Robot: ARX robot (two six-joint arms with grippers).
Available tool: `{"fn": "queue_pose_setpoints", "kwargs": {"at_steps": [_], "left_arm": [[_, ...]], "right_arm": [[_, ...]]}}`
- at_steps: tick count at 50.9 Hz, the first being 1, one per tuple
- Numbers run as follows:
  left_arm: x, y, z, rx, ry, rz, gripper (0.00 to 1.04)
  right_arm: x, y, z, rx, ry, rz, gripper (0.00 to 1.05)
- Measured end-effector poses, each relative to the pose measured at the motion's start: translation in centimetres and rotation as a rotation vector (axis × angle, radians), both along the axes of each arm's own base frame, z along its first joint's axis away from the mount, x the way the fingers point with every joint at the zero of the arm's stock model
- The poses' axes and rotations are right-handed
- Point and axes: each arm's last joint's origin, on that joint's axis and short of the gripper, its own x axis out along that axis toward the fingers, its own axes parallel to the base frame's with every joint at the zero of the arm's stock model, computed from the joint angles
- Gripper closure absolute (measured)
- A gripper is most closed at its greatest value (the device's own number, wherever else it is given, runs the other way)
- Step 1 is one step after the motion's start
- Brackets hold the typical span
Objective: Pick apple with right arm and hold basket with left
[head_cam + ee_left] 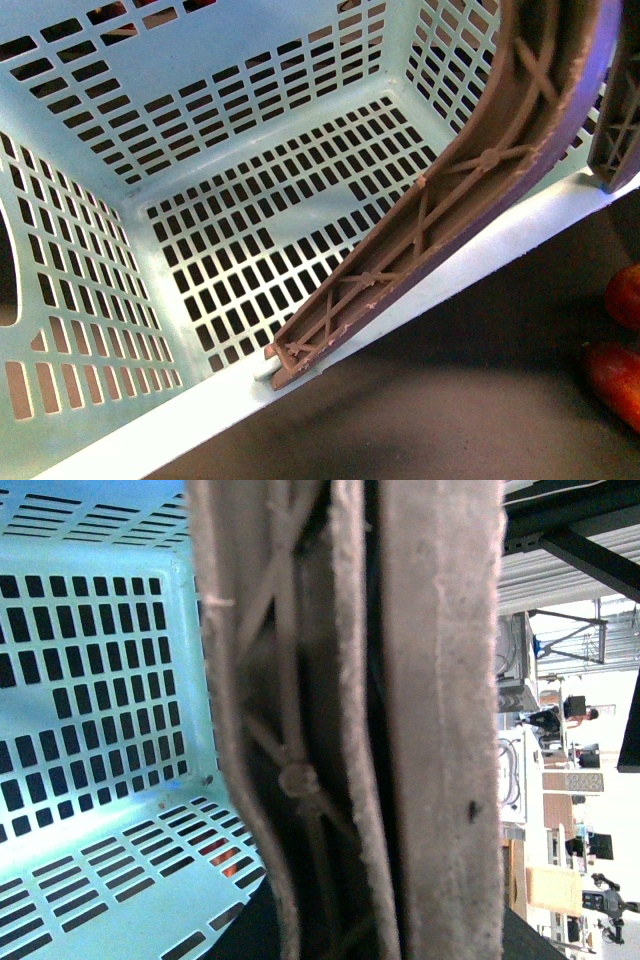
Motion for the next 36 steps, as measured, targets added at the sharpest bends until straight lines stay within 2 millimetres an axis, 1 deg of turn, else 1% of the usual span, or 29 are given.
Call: {"fn": "queue_pose_setpoints", "kwargs": {"at_steps": [11,20,25,36], "left_arm": [[0.0,0.0,0.0,0.0,0.0,0.0,0.89],[0.0,0.0,0.0,0.0,0.0,0.0,0.89],[0.0,0.0,0.0,0.0,0.0,0.0,0.89],[0.0,0.0,0.0,0.0,0.0,0.0,0.89]], "right_arm": [[3.1,0.1,-0.7,0.002,-0.008,0.014,0.09],[5.4,-0.6,-1.6,0.004,-0.004,0.0,0.09],[6.4,-0.6,-1.9,0.003,-0.004,0.005,0.09],[7.5,-0.3,-3.0,0.011,0.016,0.017,0.09]]}}
